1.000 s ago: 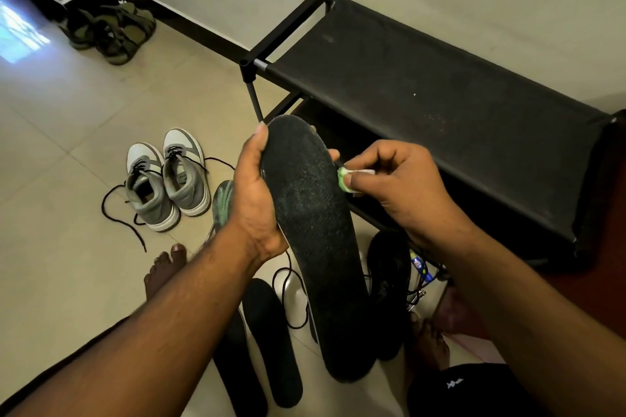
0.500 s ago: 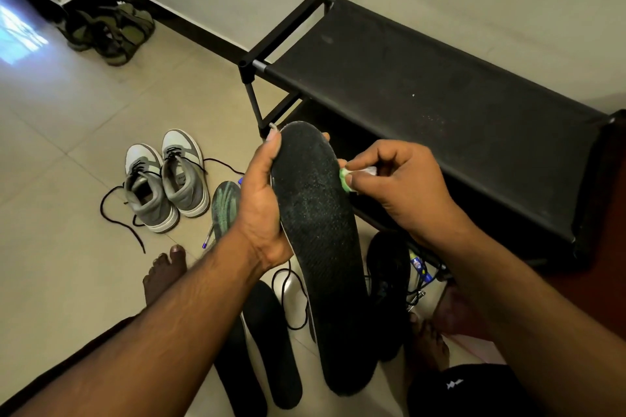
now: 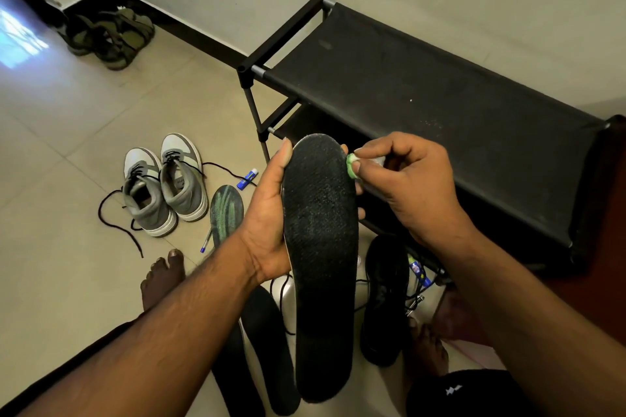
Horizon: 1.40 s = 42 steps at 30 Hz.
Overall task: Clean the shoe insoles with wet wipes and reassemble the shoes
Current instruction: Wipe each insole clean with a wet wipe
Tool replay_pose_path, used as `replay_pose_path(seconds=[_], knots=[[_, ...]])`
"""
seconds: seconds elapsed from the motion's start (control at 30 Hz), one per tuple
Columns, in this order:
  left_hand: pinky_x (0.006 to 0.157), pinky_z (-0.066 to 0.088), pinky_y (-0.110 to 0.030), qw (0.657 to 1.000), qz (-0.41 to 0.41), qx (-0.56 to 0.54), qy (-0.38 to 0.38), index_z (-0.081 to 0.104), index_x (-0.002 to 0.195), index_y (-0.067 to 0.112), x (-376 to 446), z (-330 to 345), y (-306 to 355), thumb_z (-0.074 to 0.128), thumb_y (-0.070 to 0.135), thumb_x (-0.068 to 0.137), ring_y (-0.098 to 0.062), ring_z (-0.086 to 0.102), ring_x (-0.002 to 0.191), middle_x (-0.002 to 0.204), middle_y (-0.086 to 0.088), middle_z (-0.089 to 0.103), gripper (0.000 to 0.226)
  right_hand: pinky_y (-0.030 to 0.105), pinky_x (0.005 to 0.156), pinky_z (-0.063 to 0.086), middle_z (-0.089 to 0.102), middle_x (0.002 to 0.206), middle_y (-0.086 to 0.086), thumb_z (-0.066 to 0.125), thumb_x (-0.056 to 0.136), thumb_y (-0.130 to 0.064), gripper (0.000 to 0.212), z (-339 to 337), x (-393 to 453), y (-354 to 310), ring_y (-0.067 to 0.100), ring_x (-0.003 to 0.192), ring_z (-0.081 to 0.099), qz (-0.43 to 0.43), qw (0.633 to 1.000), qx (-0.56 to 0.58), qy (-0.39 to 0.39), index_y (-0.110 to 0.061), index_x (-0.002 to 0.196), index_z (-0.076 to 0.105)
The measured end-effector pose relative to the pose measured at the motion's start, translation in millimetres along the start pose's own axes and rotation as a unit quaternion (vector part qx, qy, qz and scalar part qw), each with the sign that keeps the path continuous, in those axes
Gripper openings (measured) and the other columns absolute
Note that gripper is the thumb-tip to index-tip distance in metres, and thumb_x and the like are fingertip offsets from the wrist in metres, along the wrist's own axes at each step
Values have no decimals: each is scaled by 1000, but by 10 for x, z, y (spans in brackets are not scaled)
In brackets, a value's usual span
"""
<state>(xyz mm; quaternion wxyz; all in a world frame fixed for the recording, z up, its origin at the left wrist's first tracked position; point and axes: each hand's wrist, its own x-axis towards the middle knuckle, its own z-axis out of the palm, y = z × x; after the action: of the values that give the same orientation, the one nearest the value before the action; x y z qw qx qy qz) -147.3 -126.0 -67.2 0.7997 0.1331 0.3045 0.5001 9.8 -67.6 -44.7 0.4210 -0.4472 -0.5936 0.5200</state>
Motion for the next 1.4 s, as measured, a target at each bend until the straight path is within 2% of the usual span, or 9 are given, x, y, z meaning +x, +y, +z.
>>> replay_pose_path(seconds=[0.23, 0.4, 0.53, 0.63, 0.87, 0.97, 1.07, 1.23, 1.4], knots=[[90, 51, -51, 997, -48, 60, 23, 73, 114, 13, -5, -39, 18, 36, 71, 89, -33, 63, 93, 105, -22, 67, 73, 43, 69, 56, 73, 83, 5, 77, 78, -4, 14, -32, 26, 5, 39, 79, 65, -18, 999, -29, 15, -17, 76, 72], [95, 47, -52, 990, -71, 110, 47, 72, 112, 8, -29, -30, 17, 44, 69, 88, -38, 62, 93, 104, -27, 66, 71, 47, 76, 57, 73, 85, 5, 77, 78, -4, 14, -57, 32, -17, 34, 82, 67, -36, 998, -45, -1, -17, 78, 72], [82, 55, -43, 979, -122, 157, 50, 68, 118, 7, -47, -4, -12, 52, 72, 84, -36, 64, 88, 109, -27, 65, 75, 29, 69, 57, 73, 85, 3, 76, 78, -2, 14, -71, 39, -27, 26, 80, 69, -48, 998, -40, -13, -16, 79, 72], [83, 53, -39, 965, -161, 201, 53, 76, 104, 10, -63, 85, -82, 53, 68, 80, -30, 64, 87, 102, -21, 68, 67, 25, 74, 54, 72, 85, 2, 76, 77, 0, 16, -9, 3, -40, 17, 82, 70, -66, 996, -41, -39, -16, 79, 72], [81, 53, -40, 986, -128, 102, 34, 66, 124, 9, -17, 37, -81, 40, 78, 82, -30, 59, 89, 99, -17, 64, 85, 34, 79, 57, 73, 85, 2, 78, 77, -3, 12, -152, 74, -116, 19, 83, 70, -82, 992, 2, 95, -12, 80, 71], [79, 54, -47, 992, -102, 61, 43, 69, 122, 14, 7, 2, -65, 41, 77, 82, -30, 56, 89, 98, -15, 63, 80, 24, 70, 54, 70, 84, 5, 75, 78, 2, 12, -39, 6, -122, 13, 78, 68, -84, 995, 6, 53, -8, 80, 70], [86, 47, -51, 990, -114, 64, 49, 73, 109, 14, 21, 2, -107, 49, 78, 79, -31, 54, 91, 99, -14, 62, 74, 33, 76, 55, 71, 87, 3, 75, 79, -2, 10, 56, -37, -27, 17, 84, 68, -108, 993, -43, 26, -11, 83, 72], [76, 48, -45, 986, -130, 68, 73, 74, 103, 13, 20, 27, -166, 54, 78, 78, -31, 54, 85, 93, -15, 58, 72, 35, 79, 56, 70, 87, 4, 74, 77, 3, 8, 169, -114, 25, 14, 84, 67, -178, 978, -109, 3, -3, 82, 72], [72, 48, -34, 986, -140, 49, 76, 76, 77, 13, -26, 77, -83, 48, 70, 85, -19, 63, 72, 74, -7, 67, 63, 35, 74, 55, 69, 83, 10, 73, 75, 9, 7, 307, -256, 39, 19, 80, 67, -285, 941, -161, -86, 4, 79, 71]])
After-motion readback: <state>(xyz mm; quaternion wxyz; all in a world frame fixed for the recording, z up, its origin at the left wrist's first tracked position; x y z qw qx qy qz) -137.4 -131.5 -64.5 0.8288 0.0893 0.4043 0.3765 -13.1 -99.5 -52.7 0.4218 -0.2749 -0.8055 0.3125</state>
